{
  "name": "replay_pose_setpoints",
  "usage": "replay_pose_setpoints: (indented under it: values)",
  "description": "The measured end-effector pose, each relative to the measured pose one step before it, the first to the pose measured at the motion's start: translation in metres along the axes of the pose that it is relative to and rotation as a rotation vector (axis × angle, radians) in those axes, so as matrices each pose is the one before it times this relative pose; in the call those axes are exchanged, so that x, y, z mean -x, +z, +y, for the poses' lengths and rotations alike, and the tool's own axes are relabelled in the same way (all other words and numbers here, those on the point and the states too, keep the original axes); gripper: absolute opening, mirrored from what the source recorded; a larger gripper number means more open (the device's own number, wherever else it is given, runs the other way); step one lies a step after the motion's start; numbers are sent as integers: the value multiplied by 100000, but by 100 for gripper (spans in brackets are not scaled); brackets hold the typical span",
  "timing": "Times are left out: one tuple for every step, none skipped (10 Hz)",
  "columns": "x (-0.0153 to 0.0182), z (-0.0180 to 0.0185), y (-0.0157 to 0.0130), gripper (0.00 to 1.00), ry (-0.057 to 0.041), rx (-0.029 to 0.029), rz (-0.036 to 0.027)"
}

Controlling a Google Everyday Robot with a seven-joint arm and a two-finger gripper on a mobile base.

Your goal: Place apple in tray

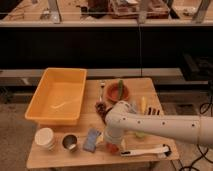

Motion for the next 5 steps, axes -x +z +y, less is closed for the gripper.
replay_pose_setpoints:
  values:
    - [-203, -111, 12, 73, 305, -311, 502]
    - [-132, -88, 6, 64, 143, -197, 263]
    - [-125, -13, -44, 55, 157, -60, 251]
    - [-131, 30, -75, 47, 285, -188, 255]
    - [-132, 62, -108, 41, 390, -465, 228]
